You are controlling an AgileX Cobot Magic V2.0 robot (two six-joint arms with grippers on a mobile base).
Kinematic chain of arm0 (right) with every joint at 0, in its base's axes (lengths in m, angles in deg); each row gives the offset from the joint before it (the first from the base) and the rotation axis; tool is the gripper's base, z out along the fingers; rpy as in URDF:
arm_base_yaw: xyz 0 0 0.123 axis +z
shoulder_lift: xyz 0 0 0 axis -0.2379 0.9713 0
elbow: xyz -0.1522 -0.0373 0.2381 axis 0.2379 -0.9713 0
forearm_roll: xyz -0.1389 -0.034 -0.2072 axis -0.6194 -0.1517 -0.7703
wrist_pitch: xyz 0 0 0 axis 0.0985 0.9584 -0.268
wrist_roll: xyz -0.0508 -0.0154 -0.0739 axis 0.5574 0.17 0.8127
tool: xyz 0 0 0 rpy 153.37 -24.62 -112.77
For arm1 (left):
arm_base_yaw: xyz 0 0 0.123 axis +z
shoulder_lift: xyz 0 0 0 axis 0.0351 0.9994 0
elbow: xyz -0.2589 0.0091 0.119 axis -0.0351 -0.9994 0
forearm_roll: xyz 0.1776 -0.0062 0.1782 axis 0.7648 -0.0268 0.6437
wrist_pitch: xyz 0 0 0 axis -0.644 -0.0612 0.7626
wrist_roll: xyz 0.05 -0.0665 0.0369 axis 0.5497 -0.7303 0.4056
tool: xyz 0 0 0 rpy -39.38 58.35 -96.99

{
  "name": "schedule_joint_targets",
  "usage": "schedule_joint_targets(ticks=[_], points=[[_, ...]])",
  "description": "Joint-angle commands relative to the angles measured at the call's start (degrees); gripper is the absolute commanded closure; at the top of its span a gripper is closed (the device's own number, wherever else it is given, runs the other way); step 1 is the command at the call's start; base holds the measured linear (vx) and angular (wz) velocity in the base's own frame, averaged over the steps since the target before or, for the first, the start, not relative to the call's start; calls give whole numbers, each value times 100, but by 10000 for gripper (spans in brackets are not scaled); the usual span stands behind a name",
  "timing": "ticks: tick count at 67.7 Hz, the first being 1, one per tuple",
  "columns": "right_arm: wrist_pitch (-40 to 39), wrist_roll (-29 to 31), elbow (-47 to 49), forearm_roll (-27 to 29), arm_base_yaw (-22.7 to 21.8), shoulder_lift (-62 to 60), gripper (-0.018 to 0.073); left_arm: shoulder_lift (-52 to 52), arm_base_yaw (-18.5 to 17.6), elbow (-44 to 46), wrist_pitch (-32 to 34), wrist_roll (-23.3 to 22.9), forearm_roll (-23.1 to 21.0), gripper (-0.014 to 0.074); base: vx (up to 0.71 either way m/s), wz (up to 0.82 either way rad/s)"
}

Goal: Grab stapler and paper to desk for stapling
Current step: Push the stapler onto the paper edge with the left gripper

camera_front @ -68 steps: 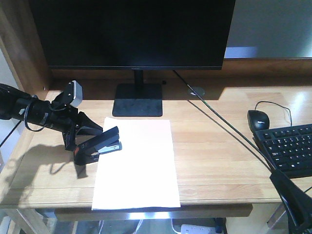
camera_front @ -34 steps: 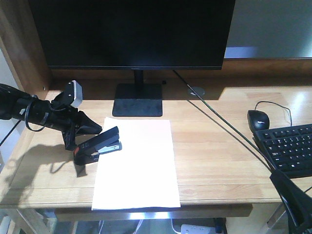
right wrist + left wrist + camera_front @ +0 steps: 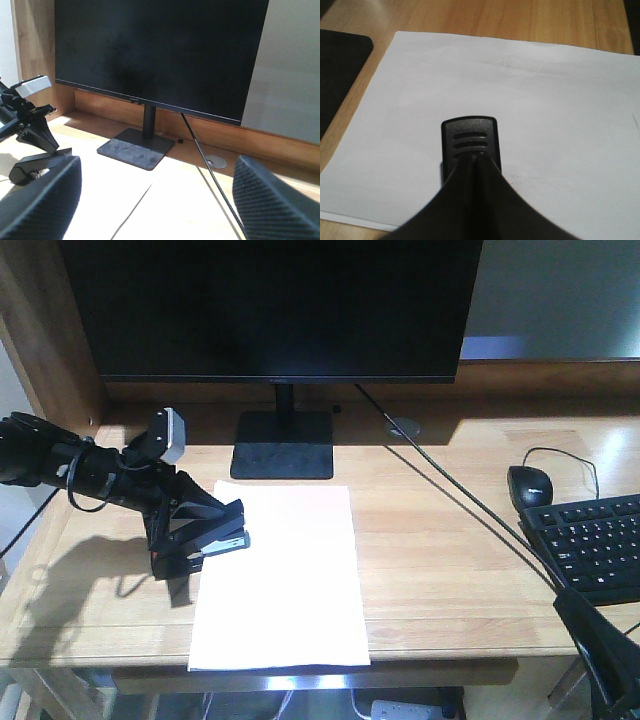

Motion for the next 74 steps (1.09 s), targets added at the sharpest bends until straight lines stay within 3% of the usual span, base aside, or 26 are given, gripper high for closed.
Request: schedule_joint_targets(ticks=[1, 16, 61, 74], points=[[126, 26, 156, -270, -18, 37, -22, -247, -82, 140, -39, -3, -153, 603, 0, 0], [126, 26, 156, -270, -18, 37, -22, -215, -123, 140, 519, -346, 172, 603, 0, 0], [126, 26, 156, -270, -18, 37, -22, -120, -123, 140, 417, -339, 342, 603, 0, 0], [126, 26, 156, -270, -18, 37, -22, -120, -133, 140, 347, -363, 655, 603, 0, 0]])
